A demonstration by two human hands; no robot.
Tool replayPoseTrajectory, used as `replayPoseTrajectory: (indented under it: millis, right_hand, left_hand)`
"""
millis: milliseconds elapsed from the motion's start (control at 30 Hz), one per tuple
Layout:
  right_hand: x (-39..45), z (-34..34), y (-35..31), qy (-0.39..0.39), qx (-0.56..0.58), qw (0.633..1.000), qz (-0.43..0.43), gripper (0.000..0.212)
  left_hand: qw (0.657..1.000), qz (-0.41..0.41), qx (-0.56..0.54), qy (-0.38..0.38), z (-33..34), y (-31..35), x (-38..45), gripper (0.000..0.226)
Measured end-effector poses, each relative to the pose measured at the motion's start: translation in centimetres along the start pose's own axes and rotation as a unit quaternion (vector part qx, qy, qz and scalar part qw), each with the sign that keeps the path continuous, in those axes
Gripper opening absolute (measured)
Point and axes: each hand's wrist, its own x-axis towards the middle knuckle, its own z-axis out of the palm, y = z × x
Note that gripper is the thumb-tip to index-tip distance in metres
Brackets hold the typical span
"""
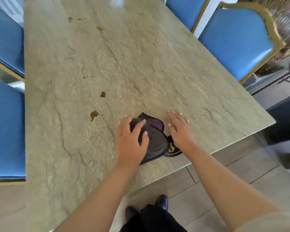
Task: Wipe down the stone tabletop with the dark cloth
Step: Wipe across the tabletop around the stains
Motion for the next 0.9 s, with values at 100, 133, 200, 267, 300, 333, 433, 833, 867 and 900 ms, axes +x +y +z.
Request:
replayPoseTrajectory:
  millis: [100,133,200,267,300,333,433,833,867,900]
  right_hand:
    - [-0.2,0.8,1.3,0.008,-0.068,0.997,-0.025,0.051]
    - [-0.2,1.1,1.5,0.024,-0.067,0.997,-0.03,0.051]
    - [-0.1,1.4,1.7,0.05,-0.07,0.996,-0.034,0.05]
    - [-0.1,1.6,1.7,0.059,-0.084,0.994,-0.037,0.049]
    - [-0.1,1.6,1.8,0.059,-0.089,0.993,-0.038,0.049]
    - [-0.1,1.7,1.9,0.059,-0.094,0.993,-0.039,0.05]
    - [-0.2,1.7,2.1,0.052,-0.098,0.993,-0.043,0.05]
    - [-2.4,5.8,-2.5,0.037,-0.118,0.991,-0.06,0.052]
    - [-2.3,6.2,-2.7,0.05,-0.12,0.99,-0.054,0.052]
    - [-2.3,6.5,-2.8,0.066,-0.122,0.989,-0.048,0.051]
  left_hand:
    - [0.982,0.043,0.152,-0.098,2.9,1.8,-0.9,0.065]
    - [0.977,0.046,0.178,-0.106,3.4,1.3,-0.2,0.068]
    - [0.971,0.064,0.198,-0.118,3.5,-0.1,2.3,0.069]
    - [0.969,0.061,0.197,-0.138,3.2,-1.3,5.6,0.068]
    - [0.967,0.048,0.2,-0.152,3.0,-1.5,7.1,0.067]
    - [0.964,0.032,0.208,-0.164,3.0,-1.6,8.1,0.067]
    - [0.963,0.014,0.218,-0.16,3.2,-0.8,6.9,0.063]
    - [0.956,0.097,0.212,-0.179,-3.8,-7.0,-3.0,0.063]
    - [0.96,0.046,0.214,-0.174,-3.9,-7.3,-1.8,0.064]
    - [0.961,0.0,0.219,-0.168,-3.7,-7.2,-1.0,0.064]
